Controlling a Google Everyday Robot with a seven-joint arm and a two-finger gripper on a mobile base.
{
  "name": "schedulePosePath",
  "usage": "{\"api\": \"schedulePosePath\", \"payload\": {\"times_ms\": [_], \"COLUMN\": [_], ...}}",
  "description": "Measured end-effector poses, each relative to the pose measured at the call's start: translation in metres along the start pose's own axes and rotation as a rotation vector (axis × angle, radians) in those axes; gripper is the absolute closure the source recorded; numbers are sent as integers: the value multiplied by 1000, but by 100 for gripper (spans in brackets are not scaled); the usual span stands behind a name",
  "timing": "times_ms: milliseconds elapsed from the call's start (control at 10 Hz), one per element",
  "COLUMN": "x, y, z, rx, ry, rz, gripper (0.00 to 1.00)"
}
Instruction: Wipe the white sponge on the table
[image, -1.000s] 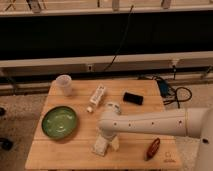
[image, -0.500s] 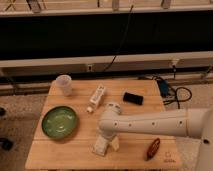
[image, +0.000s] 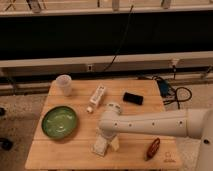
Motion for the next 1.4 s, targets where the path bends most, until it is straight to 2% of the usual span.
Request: {"api": "schedulePosePath", "payload": {"times_ms": [1400], "x": [-5], "y": [-1], "z": [1], "rx": [9], "ry": [-14], "rz": [-12], "gripper": [20]}}
